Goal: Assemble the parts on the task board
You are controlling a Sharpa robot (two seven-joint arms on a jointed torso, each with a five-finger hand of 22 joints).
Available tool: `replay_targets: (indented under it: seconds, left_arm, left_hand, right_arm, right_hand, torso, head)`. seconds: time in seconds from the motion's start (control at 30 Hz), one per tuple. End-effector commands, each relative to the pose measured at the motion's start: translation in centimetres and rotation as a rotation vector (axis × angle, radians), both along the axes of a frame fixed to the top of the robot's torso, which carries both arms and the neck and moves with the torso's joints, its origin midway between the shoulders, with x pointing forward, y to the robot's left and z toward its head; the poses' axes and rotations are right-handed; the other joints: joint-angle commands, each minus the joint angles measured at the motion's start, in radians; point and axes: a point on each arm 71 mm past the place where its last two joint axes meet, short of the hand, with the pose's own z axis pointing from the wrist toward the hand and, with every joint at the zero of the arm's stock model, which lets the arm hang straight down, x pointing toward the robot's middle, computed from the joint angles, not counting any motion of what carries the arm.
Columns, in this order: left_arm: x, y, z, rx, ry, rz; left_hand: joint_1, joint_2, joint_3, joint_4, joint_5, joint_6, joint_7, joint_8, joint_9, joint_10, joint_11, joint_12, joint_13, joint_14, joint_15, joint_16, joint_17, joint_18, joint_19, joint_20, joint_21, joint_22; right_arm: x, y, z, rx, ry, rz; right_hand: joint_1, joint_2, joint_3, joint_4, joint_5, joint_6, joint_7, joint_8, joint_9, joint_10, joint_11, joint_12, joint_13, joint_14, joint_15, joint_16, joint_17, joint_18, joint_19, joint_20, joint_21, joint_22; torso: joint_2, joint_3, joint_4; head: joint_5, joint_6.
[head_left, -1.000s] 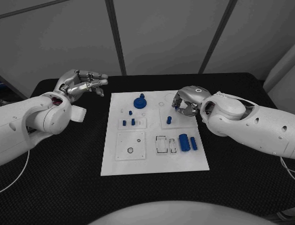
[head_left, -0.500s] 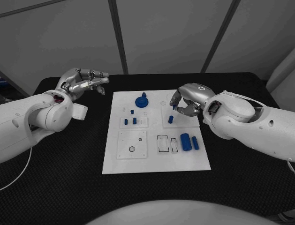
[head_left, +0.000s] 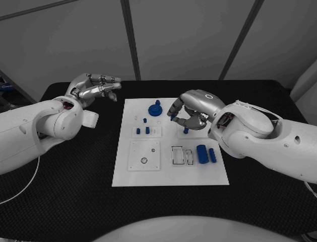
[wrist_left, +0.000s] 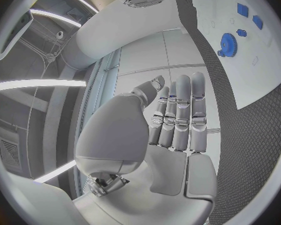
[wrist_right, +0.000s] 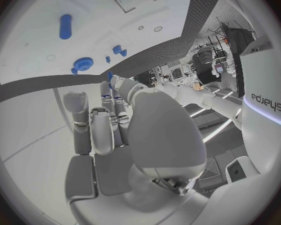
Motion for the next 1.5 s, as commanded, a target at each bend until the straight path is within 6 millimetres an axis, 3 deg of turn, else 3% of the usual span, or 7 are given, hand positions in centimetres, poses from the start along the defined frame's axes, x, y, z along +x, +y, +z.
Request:
replay_targets:
  seconds: [0.03,0.13,0.23,0.33,0.57,0.97,1.5]
  left_arm:
    - [0.0,-0.2,0.1,-0.021,-0.003,-0.01]
    - [0.0,-0.3,0.1,-0.022,-0.003,-0.011]
    - [0.1,-0.4,0.1,-0.023,-0.002,-0.015]
    - [0.1,-0.6,0.1,-0.025,-0.003,-0.019]
    - [0.1,-0.8,0.1,-0.027,-0.003,-0.021]
    - [0.1,-1.6,0.1,-0.034,-0.003,-0.036]
    - [0.1,-2.0,0.1,-0.037,-0.002,-0.044]
  left_hand:
    - [0.003,0.006,0.002,-0.003,-0.002,0.001,0.004,-0.003,-0.001,-0.005,0.005,0.004,-0.001,-0.007,-0.001,-0.004,-0.001,-0.016,-0.004,-0.001,-0.006,0.0]
    - [0.003,0.006,0.002,-0.003,-0.002,0.001,0.004,-0.003,-0.001,-0.005,0.005,0.004,-0.001,-0.007,-0.001,-0.004,-0.001,-0.016,-0.004,-0.001,-0.006,0.0]
    - [0.003,0.007,0.001,-0.002,-0.002,0.001,0.005,-0.003,-0.001,-0.005,0.005,0.004,-0.001,-0.007,-0.001,-0.004,-0.002,-0.016,-0.004,-0.001,-0.007,0.0]
    - [0.002,0.007,0.001,-0.002,-0.002,0.001,0.005,-0.003,-0.001,-0.005,0.005,0.004,-0.001,-0.007,-0.001,-0.004,-0.002,-0.016,-0.004,-0.001,-0.007,0.0]
    - [0.002,0.007,0.001,-0.002,-0.002,0.001,0.005,-0.003,-0.001,-0.005,0.005,0.004,-0.001,-0.007,-0.001,-0.004,-0.002,-0.016,-0.004,-0.001,-0.007,0.0]
    - [0.001,0.007,0.001,-0.001,-0.002,0.001,0.005,-0.003,-0.001,-0.005,0.005,0.004,-0.001,-0.008,-0.001,-0.005,-0.002,-0.017,-0.004,-0.001,-0.007,0.0]
    - [0.0,0.007,0.0,-0.001,-0.003,0.001,0.005,-0.003,-0.001,-0.005,0.005,0.005,-0.001,-0.008,0.0,-0.005,-0.003,-0.017,-0.004,-0.001,-0.008,0.0]
  right_arm:
    - [-0.1,0.5,0.3,0.057,0.005,0.018]
    - [0.0,1.2,0.2,0.069,0.017,0.03]
    - [0.1,2.0,0.1,0.078,0.025,0.045]
    - [0.1,2.7,-0.4,0.082,0.038,0.059]
    - [-0.3,3.5,-2.3,0.082,0.079,0.071]
    - [-1.4,4.8,-6.2,0.039,0.138,0.1]
    - [-2.0,5.3,-8.3,-0.001,0.161,0.117]
  right_hand:
    - [-0.01,0.003,0.0,-0.007,0.004,0.006,0.002,0.001,0.002,0.005,0.002,-0.005,0.0,0.052,-0.004,0.006,0.0,-0.019,0.003,-0.004,0.004,0.001]
    - [-0.017,0.004,-0.002,-0.006,0.0,0.007,0.002,0.0,0.002,0.005,0.003,-0.007,0.0,0.053,-0.004,0.007,0.001,-0.019,0.003,-0.003,0.004,0.0]
    - [-0.017,0.004,-0.002,-0.006,-0.001,0.007,0.002,0.0,0.002,0.005,0.003,-0.007,0.0,0.053,-0.004,0.007,0.001,-0.019,0.003,-0.003,0.004,0.0]
    - [-0.018,0.004,-0.003,-0.006,-0.002,0.007,0.002,-0.001,0.002,0.006,0.003,-0.008,0.0,0.053,-0.003,0.007,0.002,-0.019,0.003,-0.003,0.004,0.0]
    - [-0.018,0.005,-0.002,-0.006,-0.002,0.007,0.002,-0.001,0.002,0.005,0.003,-0.008,0.0,0.053,-0.003,0.01,0.006,-0.019,0.003,-0.003,0.005,0.001]
    - [-0.018,0.005,-0.002,-0.006,-0.002,0.007,0.002,-0.001,0.002,0.005,0.003,-0.009,0.0,0.053,-0.003,0.01,0.005,-0.019,0.003,-0.003,0.004,0.001]
    - [-0.019,0.006,-0.003,-0.007,-0.003,0.007,0.002,-0.001,0.002,0.005,0.003,-0.009,-0.001,0.054,-0.003,0.01,0.007,-0.019,0.003,-0.003,0.004,0.0]
  torso:
    - [0.0,-0.0025,0.0011]
    - [0.001,-0.0026,0.0009]
    - [0.002,0.0006,0.0007]
    - [0.001,-0.0003,-0.0002]
    - [0.001,-0.0008,0.0006]
    - [0.0,-0.0004,-0.001]
    - [0.0,-0.0007,-0.0003]
  head:
    - [0.012,-0.002]
    - [0.035,-0.006]
    - [0.057,-0.01]
    - [0.08,-0.02]
    - [0.112,-0.033]
    - [0.136,-0.043]
    - [0.147,-0.048]
